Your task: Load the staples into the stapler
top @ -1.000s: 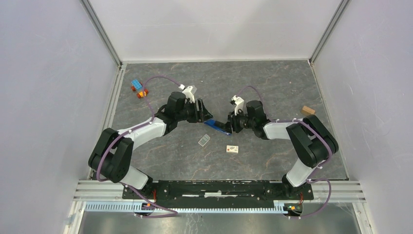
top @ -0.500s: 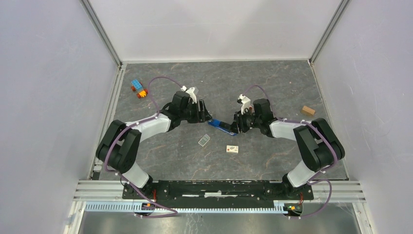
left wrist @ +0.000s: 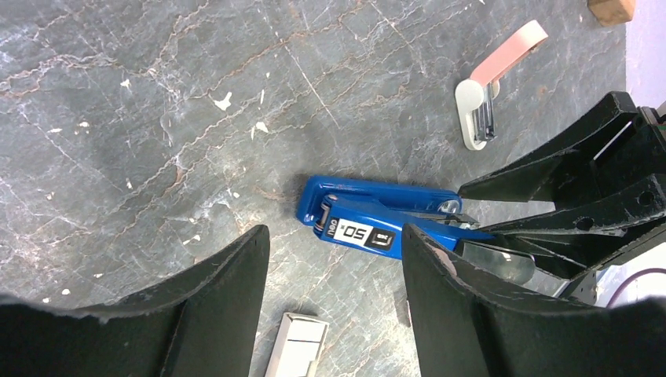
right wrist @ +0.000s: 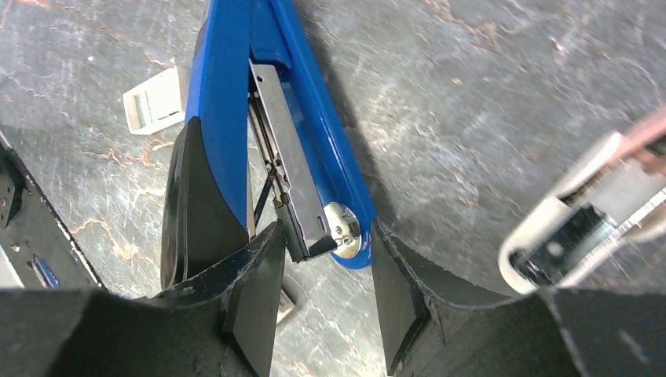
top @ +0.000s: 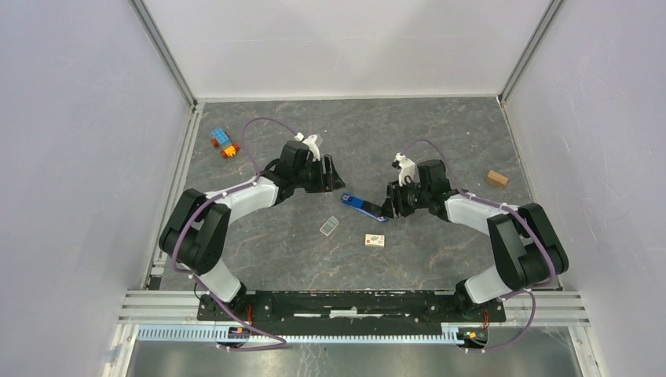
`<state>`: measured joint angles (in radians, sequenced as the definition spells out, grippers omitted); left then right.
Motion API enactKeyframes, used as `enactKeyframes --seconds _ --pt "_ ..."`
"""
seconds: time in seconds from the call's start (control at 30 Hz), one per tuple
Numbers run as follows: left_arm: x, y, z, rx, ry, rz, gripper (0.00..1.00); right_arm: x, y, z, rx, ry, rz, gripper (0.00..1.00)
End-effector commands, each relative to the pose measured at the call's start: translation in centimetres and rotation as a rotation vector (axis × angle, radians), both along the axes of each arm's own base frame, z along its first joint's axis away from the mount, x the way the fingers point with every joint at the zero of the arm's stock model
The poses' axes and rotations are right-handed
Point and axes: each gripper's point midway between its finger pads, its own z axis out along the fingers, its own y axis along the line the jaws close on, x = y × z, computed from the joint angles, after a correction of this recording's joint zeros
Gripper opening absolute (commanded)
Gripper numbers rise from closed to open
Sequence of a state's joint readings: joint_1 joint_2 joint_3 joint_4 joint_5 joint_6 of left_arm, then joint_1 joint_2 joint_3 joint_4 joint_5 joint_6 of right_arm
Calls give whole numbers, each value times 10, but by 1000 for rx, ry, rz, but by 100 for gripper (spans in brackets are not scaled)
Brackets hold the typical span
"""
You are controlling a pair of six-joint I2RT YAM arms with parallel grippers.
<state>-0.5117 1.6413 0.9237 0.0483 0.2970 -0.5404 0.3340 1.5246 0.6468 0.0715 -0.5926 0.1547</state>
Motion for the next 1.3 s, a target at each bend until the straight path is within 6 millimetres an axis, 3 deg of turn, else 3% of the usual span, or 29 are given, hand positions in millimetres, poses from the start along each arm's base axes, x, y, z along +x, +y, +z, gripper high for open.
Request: enactKeyframes --seconds 0.0,0.13,0.33,0.6,0.83,1.03,1.27 --pt "11 -7 13 -26 -21 -10 69 4 -22 10 -98 3 -61 50" --pt "12 -11 10 -40 -7 -13 68 9 -27 24 -122 -14 -87 52" --pt "13 -17 10 -64 3 -20 68 7 -33 24 -148 10 -101 54" --pt "12 -23 10 -89 14 -36 67 15 -39 47 -157 -40 -143 54" --pt "8 -30 3 -106 32 -50 66 17 -26 72 -67 -87 -123 58" --pt "5 -37 -7 -113 56 -58 64 9 -16 65 -6 -48 -95 55" --pt "1 -45 -19 -118 79 -70 62 -4 -15 43 -29 5 -69 52"
